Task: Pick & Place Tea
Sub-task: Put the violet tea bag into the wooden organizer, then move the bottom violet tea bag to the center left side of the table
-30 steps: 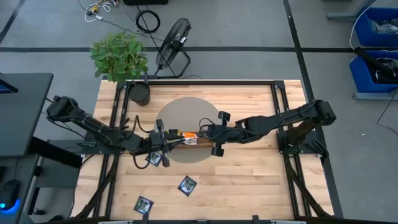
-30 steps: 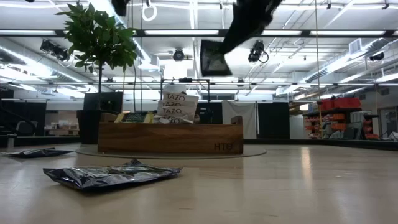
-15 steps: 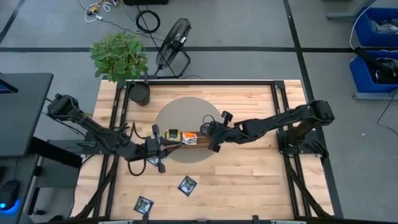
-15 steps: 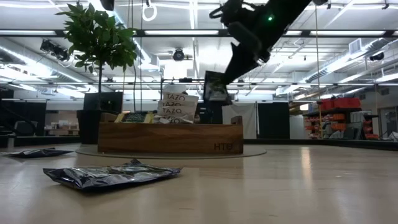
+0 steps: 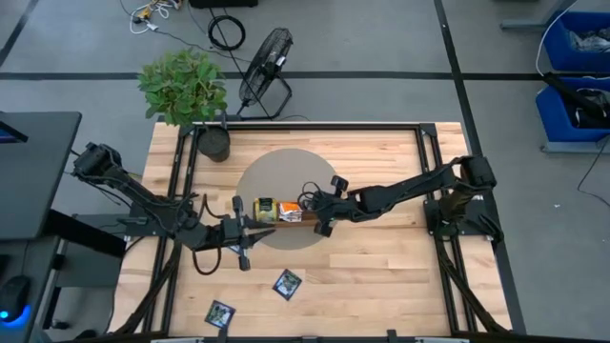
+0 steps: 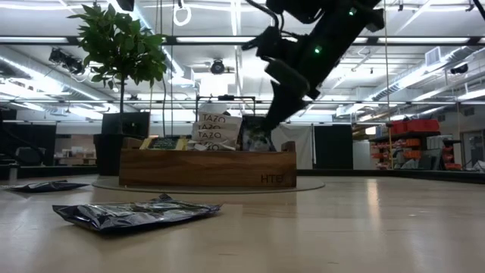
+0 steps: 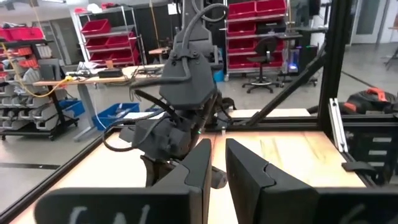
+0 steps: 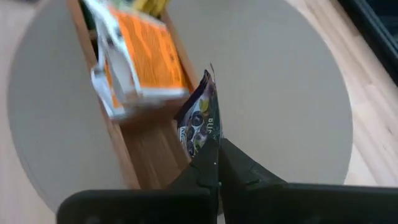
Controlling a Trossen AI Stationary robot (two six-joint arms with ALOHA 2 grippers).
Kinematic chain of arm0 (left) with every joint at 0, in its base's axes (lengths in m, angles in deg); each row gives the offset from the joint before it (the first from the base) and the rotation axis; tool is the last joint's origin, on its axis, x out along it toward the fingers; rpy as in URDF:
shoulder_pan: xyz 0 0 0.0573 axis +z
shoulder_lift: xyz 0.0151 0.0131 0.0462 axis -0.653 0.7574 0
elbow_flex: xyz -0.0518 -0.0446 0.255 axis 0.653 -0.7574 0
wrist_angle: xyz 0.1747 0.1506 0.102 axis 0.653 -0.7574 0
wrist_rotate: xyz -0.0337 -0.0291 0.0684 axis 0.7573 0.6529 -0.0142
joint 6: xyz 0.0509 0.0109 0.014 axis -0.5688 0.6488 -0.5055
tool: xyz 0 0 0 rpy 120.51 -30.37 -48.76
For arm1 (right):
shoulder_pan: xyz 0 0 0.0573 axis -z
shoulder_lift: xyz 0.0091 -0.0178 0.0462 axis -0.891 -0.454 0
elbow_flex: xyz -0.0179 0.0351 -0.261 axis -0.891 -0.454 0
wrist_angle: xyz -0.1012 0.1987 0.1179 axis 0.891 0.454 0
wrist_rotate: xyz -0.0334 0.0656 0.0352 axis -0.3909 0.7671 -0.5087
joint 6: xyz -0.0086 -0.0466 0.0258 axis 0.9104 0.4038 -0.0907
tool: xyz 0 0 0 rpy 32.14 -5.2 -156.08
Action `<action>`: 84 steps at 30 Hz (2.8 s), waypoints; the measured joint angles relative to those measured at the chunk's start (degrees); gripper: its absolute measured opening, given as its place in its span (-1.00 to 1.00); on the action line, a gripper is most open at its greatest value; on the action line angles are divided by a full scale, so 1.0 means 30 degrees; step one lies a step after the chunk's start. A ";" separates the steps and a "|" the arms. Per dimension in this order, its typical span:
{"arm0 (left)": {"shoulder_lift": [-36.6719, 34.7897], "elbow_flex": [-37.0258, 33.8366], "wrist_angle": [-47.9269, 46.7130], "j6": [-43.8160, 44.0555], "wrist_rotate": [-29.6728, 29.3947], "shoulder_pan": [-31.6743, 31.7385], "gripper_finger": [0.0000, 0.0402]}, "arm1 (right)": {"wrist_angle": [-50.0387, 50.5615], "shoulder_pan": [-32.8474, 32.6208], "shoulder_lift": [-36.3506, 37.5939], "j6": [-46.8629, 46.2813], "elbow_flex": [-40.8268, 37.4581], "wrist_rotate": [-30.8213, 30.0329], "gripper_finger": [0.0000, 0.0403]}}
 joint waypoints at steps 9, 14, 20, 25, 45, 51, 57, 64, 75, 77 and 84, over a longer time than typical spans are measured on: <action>0.0015 0.0005 -0.0120 0.0171 0.0001 -0.0082 -0.74 | -0.0252 0.0267 -0.0569 -0.0460 0.0029 0.0480 -1.00; 0.0015 0.0005 -0.0189 0.0259 0.0004 -0.0078 -0.74 | 0.0080 0.0266 -0.0618 -0.0898 0.0027 0.0481 -0.94; 0.0015 0.0005 -0.0275 0.0390 0.0008 -0.0082 -0.74 | 0.0141 0.0267 -0.0618 -0.0883 0.0027 0.0466 -0.68; 0.0015 0.0005 -0.0302 0.0771 0.0008 -0.0082 -0.74 | 0.0207 0.0402 -0.0618 -0.0628 0.0027 0.0444 -0.45; 0.0009 0.0005 -0.8791 0.7971 0.4290 -0.1146 -0.69 | 0.1238 0.0458 0.4586 0.2527 0.0049 0.0304 -0.25; 0.0015 0.0005 -1.1661 0.9640 1.2711 -0.1478 -0.45 | 0.1063 -0.1596 0.5698 0.2104 0.0049 0.1898 -0.25; 0.0029 0.0005 -1.3750 0.9858 1.5095 -0.3399 -0.18 | 0.0824 -0.2628 0.5603 0.1587 0.0049 0.1638 -0.25; 0.0066 0.0005 -1.4448 1.0651 1.3049 -0.5648 -0.01 | 0.0874 -0.2907 0.5440 0.0573 0.0056 0.1419 -0.25; 0.3509 0.0035 -1.4384 1.0779 1.3090 -0.7679 -0.01 | 0.0758 -0.3049 0.4846 -0.0403 0.0056 0.0765 -0.25; 0.4204 0.0287 -1.4384 1.0779 1.3226 -0.7836 -0.01 | 0.0608 -0.3049 0.4853 -0.0634 0.0056 0.0758 -0.25; 0.5829 0.2088 -1.4931 1.0042 1.3244 -0.8599 -0.01 | 0.0598 -0.3035 0.4670 -0.0904 0.0056 0.0743 -0.25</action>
